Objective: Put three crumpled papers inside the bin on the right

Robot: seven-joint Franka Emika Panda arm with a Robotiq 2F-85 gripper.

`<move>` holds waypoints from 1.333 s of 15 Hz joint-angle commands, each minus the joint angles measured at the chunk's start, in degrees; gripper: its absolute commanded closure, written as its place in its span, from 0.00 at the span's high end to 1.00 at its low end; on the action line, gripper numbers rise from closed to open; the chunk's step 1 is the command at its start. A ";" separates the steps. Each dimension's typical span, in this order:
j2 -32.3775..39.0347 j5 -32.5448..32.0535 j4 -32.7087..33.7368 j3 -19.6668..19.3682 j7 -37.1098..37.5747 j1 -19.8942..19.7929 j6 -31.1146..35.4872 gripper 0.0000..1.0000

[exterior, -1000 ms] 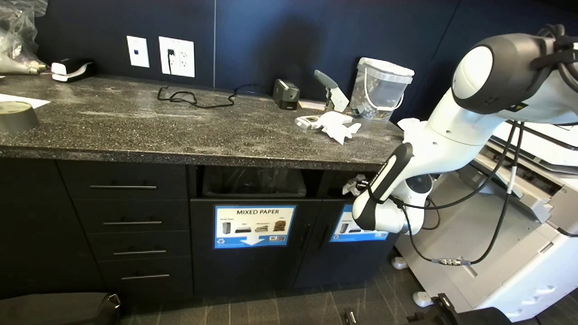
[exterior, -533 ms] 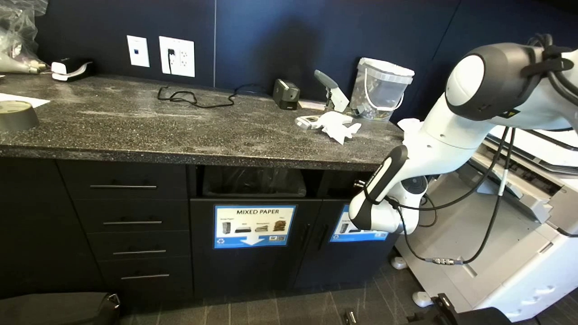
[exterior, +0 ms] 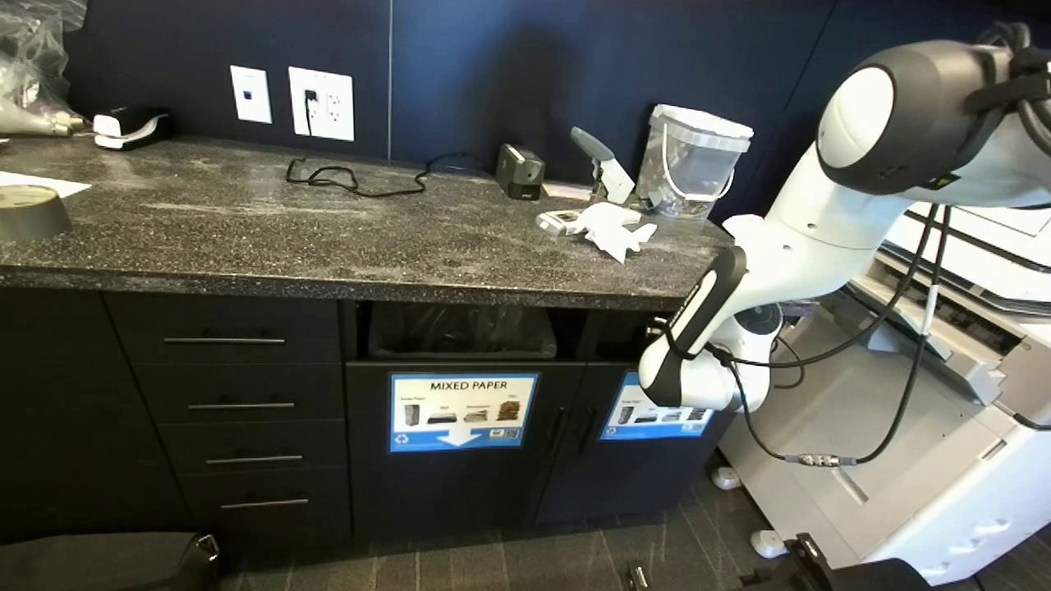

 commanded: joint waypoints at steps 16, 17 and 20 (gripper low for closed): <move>-54.68 -8.62 -33.38 8.52 -25.93 -4.81 -53.88 1.00; -57.90 -8.07 -33.98 6.96 -25.66 -2.59 -57.78 1.00; -67.63 -7.14 -34.19 3.45 -27.78 -0.82 -71.26 1.00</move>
